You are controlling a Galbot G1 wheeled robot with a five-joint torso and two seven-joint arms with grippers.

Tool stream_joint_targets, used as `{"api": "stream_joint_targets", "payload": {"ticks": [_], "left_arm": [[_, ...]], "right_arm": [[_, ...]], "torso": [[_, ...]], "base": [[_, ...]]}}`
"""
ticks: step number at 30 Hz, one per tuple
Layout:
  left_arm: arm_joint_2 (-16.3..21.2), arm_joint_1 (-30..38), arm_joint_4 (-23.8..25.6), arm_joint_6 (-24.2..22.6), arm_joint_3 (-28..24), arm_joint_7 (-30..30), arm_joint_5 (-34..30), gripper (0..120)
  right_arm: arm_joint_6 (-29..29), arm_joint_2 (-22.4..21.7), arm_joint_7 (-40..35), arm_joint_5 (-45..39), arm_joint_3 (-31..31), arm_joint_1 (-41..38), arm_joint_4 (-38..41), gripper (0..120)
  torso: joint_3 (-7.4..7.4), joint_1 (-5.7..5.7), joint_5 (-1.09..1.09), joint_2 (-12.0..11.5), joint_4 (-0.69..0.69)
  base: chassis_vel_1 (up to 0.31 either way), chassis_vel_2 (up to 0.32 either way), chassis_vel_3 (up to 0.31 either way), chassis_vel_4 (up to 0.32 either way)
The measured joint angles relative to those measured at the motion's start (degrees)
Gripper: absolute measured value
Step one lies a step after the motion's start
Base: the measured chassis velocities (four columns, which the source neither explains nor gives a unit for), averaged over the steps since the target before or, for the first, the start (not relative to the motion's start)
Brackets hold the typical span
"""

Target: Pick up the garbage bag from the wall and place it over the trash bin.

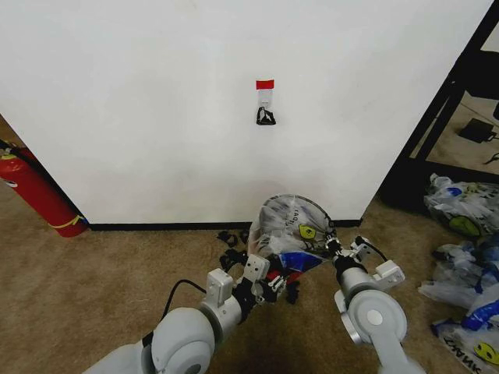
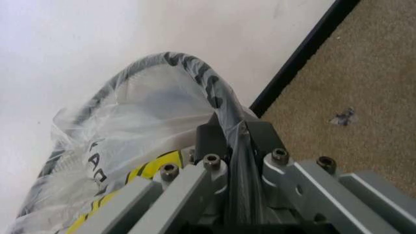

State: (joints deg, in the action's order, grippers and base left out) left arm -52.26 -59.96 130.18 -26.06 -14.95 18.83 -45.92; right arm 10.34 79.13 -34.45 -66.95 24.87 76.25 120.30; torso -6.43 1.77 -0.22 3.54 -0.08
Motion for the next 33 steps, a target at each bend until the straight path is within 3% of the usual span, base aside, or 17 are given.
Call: {"api": "stream_joint_targets", "payload": {"ticks": [4, 16, 22, 27, 33], "left_arm": [[-0.2, -0.5, -0.1, 0.6, -0.4, 0.0, 0.8, 0], [-0.2, -5.0, 0.0, 1.8, -4.2, -3.4, 10.6, 0], [-1.4, -6.4, -3.7, 3.0, -8.9, -4.6, 16.3, 0], [-8.7, -4.2, -13.8, 4.7, -14.1, -5.4, 23.6, 0], [-16.0, 0.2, -20.0, 5.1, -16.1, -3.9, 23.5, 0]], "right_arm": [[0.0, 0.2, 0.0, 0.0, 0.0, 0.2, 0.1, 1], [0.2, 1.5, -0.6, 0.7, 0.1, 1.3, 0.8, 1], [0.1, 1.4, -1.4, 0.7, 0.1, 0.8, 0.5, 1], [0.1, 1.0, -2.0, 0.0, 0.0, 0.5, 0.9, 1], [0.3, 1.1, -2.1, -0.4, -0.5, 1.2, 2.0, 1]], "torso": [[0.0, 0.0, 0.0, 0.0, 0.0], [0.0, 0.0, 0.0, 0.0, 0.0], [0.01, 0.0, 0.01, 0.0, 0.01], [0.0, 0.0, 0.01, 0.0, 0.0], [0.0, 0.0, 0.01, 0.0, -0.01]], "base": [[0.0, 0.0, 0.0, 0.0], [0.0, 0.0, 0.0, 0.0], [0.0, 0.0, 0.0, 0.0], [0.0, 0.0, 0.0, 0.0], [0.0, 0.0, 0.0, 0.0]]}}
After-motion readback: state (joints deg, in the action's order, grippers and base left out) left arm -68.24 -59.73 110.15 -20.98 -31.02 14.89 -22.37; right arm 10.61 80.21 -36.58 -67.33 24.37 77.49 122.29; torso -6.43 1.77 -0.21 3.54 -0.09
